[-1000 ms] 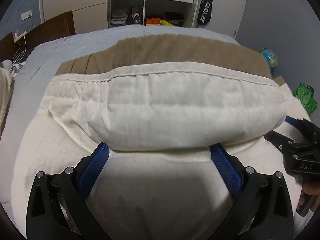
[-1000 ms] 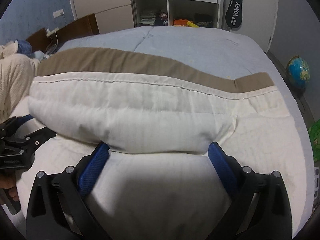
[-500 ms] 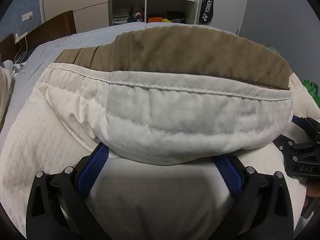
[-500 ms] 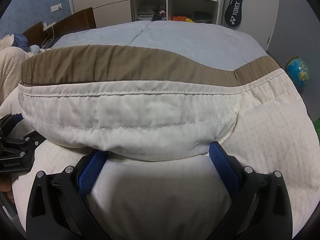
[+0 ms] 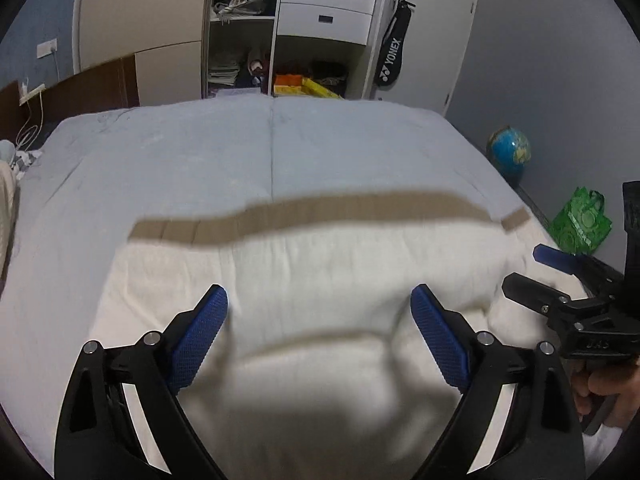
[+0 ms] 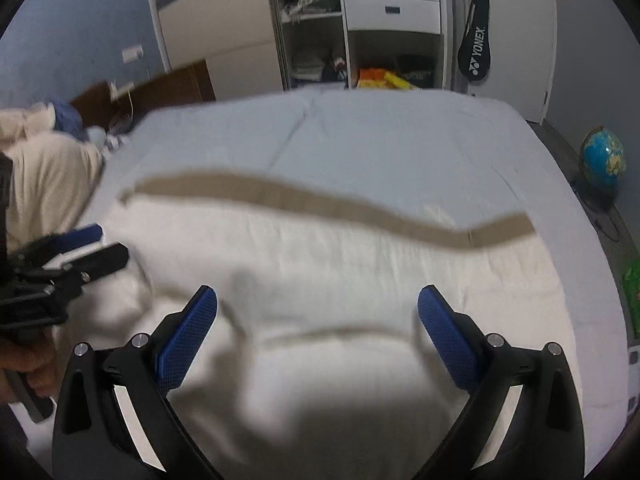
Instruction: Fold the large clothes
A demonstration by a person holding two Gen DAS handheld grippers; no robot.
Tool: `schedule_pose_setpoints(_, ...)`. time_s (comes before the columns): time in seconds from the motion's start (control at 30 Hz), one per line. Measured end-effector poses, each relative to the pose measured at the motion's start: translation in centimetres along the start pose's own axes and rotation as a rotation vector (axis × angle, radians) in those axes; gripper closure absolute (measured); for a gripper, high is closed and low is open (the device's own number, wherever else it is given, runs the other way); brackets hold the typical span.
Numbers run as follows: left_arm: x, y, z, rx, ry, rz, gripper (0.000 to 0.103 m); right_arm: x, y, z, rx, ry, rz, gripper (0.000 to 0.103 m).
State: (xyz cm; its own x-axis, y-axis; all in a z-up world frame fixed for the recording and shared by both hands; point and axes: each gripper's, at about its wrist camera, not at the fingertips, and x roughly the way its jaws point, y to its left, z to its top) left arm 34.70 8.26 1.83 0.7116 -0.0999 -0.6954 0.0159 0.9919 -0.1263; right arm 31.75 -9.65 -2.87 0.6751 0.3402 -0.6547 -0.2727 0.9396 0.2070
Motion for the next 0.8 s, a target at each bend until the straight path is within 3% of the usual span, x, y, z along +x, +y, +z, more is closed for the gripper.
schedule_pose_setpoints(0.13, 3.9, 1.2, 1.3, -0.047, 0.149, 0.079, 0.011, 3.9, -0.8, 2.3, 0.073, 0.109, -0.040, 0.007)
schedule_pose_setpoints(0.2, 5.8, 2.3, 1.5, -0.100, 0.208, 0.073, 0.007, 6.4, -1.5, 2.7, 0.110, 0.186, -0.044, 0.007)
schedule_pose_setpoints(0.43, 7.7, 4.2, 2.6, -0.171, 0.295, 0.018, 0.005, 8.3, -3.2, 3.6, 0.153, 0.258, 0.010, 0.007)
schedule_pose_setpoints(0.6, 5.5, 6.3, 1.6, -0.187, 0.293, -0.022, 0.006, 6.8, -6.7, 2.9, 0.209, 0.282, 0.017, 0.007)
schedule_pose_setpoints(0.8, 2.2, 11.0, -1.9, -0.221, 0.286, -0.013, 0.007, 2.7, -15.2, 0.1, 0.303, 0.290, -0.111, 0.008)
